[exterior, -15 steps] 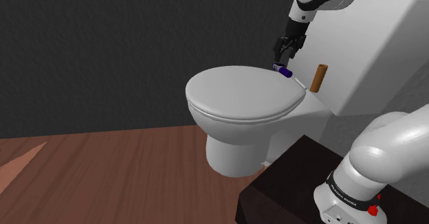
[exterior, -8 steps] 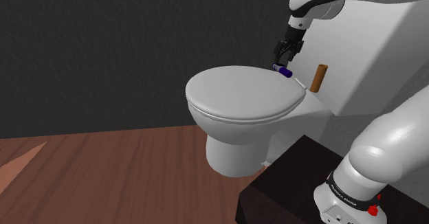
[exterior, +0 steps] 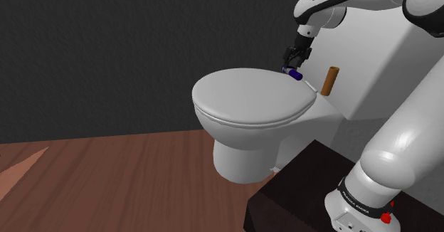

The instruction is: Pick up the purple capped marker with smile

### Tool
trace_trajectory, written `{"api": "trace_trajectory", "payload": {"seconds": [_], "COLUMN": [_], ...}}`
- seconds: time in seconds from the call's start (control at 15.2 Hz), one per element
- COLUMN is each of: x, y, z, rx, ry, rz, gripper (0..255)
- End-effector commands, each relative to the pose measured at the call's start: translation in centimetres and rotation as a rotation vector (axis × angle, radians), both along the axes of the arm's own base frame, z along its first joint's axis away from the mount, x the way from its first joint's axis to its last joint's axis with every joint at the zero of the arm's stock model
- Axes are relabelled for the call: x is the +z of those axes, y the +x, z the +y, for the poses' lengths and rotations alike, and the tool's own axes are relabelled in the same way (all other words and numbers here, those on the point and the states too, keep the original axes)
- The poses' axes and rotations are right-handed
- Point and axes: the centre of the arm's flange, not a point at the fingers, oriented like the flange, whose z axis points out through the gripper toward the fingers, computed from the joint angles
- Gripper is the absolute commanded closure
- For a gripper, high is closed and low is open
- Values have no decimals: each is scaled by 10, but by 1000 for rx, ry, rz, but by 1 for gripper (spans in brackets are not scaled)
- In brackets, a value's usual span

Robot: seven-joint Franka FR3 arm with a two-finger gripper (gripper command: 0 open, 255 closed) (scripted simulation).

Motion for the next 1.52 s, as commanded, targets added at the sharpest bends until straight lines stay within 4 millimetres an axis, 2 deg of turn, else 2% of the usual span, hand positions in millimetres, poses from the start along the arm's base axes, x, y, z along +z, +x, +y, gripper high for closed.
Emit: {"api": "trace_trajectory", "payload": {"seconds": [0.0, 0.2, 0.33, 0.4, 0.99, 1.45], "x": [-13, -32, -32, -32, -32, 5], "y": [-1, -1, -1, -1, -1, -1], "z": [-3, -3, -3, -2, -3, -3], "rx": [-6, -6, -6, -6, -6, -6], "ry": [2, 2, 2, 2, 2, 2], "rz": [3, 3, 3, 3, 3, 3], "gripper": [0, 0, 0, 255, 255, 255]}}
